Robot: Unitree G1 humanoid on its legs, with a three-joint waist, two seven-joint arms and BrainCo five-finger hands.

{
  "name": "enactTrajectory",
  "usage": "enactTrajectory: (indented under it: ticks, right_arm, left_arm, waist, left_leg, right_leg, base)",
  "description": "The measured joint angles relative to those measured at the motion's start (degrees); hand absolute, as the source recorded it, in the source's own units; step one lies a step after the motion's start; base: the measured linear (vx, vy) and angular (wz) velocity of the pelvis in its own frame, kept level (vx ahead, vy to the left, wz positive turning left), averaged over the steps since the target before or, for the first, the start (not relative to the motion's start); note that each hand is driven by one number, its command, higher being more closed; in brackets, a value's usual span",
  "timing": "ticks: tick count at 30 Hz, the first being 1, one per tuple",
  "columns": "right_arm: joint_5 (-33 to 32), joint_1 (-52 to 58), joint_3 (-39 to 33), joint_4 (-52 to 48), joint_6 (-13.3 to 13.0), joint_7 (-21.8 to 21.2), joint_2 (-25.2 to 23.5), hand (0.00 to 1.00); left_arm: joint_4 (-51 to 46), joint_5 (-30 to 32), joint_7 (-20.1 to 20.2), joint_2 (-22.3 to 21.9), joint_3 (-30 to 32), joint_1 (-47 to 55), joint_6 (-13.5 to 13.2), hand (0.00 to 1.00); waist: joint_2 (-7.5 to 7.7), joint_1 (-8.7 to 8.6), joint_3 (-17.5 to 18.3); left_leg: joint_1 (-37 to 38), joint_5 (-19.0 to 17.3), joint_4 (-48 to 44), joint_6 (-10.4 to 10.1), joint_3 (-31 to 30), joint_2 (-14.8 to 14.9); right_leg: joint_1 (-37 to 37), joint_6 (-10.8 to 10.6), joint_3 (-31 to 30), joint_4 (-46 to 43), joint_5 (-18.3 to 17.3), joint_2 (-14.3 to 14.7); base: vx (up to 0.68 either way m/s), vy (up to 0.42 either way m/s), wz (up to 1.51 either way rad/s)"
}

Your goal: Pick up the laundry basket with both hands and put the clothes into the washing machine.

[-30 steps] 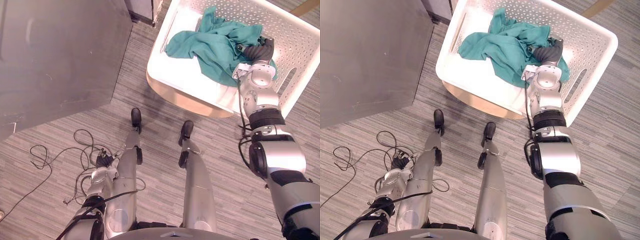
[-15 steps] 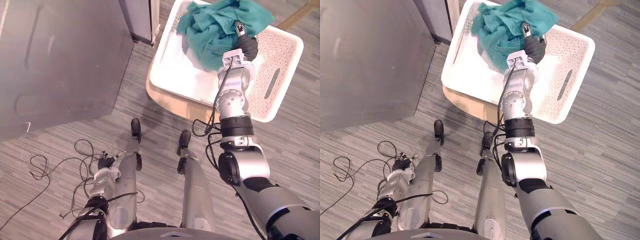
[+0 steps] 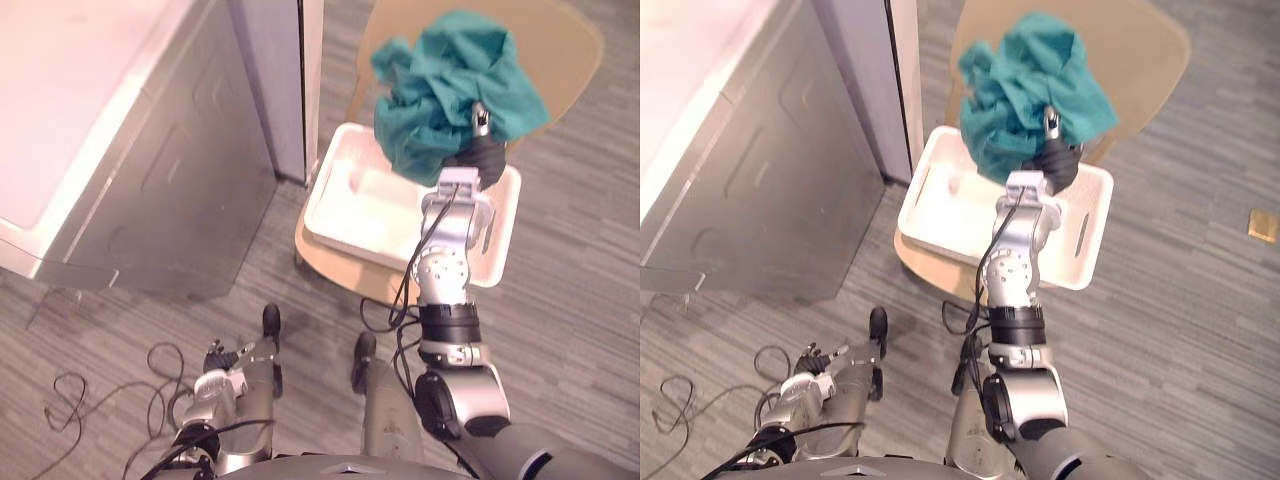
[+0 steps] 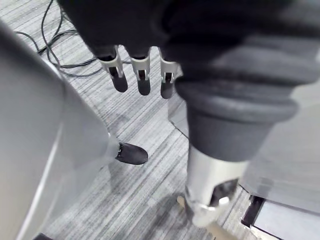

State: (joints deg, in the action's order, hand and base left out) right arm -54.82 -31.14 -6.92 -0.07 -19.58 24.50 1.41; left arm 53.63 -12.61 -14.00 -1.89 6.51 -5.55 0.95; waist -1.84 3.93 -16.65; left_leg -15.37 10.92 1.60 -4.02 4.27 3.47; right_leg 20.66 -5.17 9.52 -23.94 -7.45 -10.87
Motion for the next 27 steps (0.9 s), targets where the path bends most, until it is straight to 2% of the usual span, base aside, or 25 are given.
enactTrajectory:
  ticks: [5, 11, 19, 24, 25, 27]
  right_arm:
    - [0.1, 9.6, 0.0, -4.0, -0.1, -1.4, -2.4, 1.00]
    - [0.1, 18.2, 0.0, -4.0, 0.8, -4.8, -2.6, 1.00]
    - [0.1, 25.2, -0.2, -4.0, 2.6, -7.9, -0.7, 1.00]
    - [0.2, 29.3, -1.1, -4.0, 3.8, -9.3, -0.8, 1.00]
    - [0.2, 30.6, -1.2, -4.1, 4.1, -9.4, -0.8, 1.00]
    - [0.2, 32.0, -1.1, -4.7, 4.9, -9.5, -0.9, 1.00]
  left_arm:
    - [2.7, 3.5, 0.7, -0.5, 0.1, 2.4, 1.6, 0.00]
    - [4.5, 7.1, 1.9, -0.2, 1.3, 4.5, 2.4, 0.00]
    - [6.7, 7.8, 2.3, 1.1, 1.4, 5.3, 2.7, 0.00]
    - [0.3, 6.0, 2.3, 1.7, -2.1, 7.7, 3.0, 0.00]
    - [-7.1, 5.8, 2.3, 2.3, -4.6, 8.7, 2.9, 0.00]
    - [-13.9, 4.9, 2.4, 2.9, -6.6, 9.5, 2.3, 0.00]
  waist:
    - [0.65, -1.36, 6.3]
    - [1.45, -2.51, 11.3]
    - [1.55, -3.76, 13.8]
    - [1.50, -4.25, 14.7]
    - [1.44, -3.99, 14.8]
    - [1.24, -3.98, 15.1]
  left_leg:
    - [6.4, -0.2, 2.8, -0.2, -0.5, 0.0]
    - [11.2, -2.0, 2.8, -0.7, 0.6, 0.5]
    - [15.3, -3.5, 2.8, -1.1, 2.3, 1.2]
    - [15.7, -3.7, 3.0, -1.1, 2.3, 1.0]
    - [15.6, -3.7, 3.1, -1.1, 2.2, 1.0]
    - [15.7, -3.7, 3.1, -1.1, 2.2, 1.0]
  right_leg:
    - [-6.7, -0.4, 0.6, 3.4, -0.5, 0.4]
    - [-12.2, -0.8, -0.7, 7.2, 0.0, 1.6]
    - [-17.5, -1.2, -2.4, 12.9, 2.6, 3.3]
    - [-18.8, -1.1, -2.8, 15.3, 3.8, 3.3]
    - [-18.8, -1.2, -3.0, 15.7, 4.3, 3.3]
    - [-18.9, -1.4, -3.2, 16.0, 4.8, 3.3]
  base:
    - [0.11, -0.035, 0.00]
    - [0.07, -0.008, -0.12]
    - [0.01, 0.008, -0.16]
    - [-0.02, 0.031, -0.04]
    - [-0.02, 0.020, -0.05]
    - [-0.01, 0.019, -0.06]
